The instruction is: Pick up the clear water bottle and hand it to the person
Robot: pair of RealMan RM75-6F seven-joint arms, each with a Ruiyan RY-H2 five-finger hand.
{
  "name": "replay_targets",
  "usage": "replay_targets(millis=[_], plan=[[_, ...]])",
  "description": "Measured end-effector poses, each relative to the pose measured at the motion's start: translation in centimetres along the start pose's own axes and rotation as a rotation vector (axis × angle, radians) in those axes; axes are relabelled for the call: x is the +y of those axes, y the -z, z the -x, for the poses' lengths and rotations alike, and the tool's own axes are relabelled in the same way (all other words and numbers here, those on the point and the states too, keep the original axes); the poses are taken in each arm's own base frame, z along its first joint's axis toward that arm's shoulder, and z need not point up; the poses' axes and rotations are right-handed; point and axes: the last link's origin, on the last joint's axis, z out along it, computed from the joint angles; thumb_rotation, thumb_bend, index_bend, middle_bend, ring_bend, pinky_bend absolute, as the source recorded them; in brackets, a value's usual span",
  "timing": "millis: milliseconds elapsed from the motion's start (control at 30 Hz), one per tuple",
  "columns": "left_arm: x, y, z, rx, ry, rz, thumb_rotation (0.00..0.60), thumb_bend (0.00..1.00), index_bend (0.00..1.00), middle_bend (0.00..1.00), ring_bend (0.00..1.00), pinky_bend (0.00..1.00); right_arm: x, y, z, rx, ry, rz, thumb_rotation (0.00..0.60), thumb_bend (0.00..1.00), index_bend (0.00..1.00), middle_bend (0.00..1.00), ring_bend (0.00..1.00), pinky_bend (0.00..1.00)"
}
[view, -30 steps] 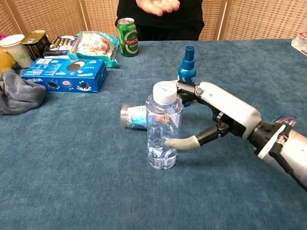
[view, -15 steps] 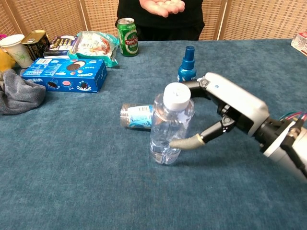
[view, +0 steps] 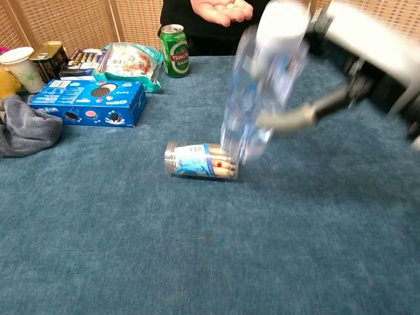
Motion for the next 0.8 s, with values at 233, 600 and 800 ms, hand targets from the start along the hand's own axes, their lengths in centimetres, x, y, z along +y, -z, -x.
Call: replay_targets(millis=[233,600,800], plan=[[-0.1,0.1,-0.1,-0.002,0.006,0.001,0.6,0.14,0.0,0.0,0.0,0.09,-2.1,-3.2,-6.8,0.125,0.09,-0.011,0.6,0.22,0.74,0.73,0.4,0.17],[0.1,0.3,0.0,-0.007,0.007,0.007,0.6,0.14,0.0,0.0,0.0,0.09,-3.6,-8.3,-12.3,0.229,0.143,0.066,0.6,0.22,0.74,0.73,0.41,0.18],[0.0,0.2,-0.1,-0.005,0.009,0.0,0.6,0.14,0.0,0.0,0.0,0.09,-3.4,-12.2,-12.8,0.234,0.155,0.14,0.6,0.22,0.74,0.73,0.41,0.19]])
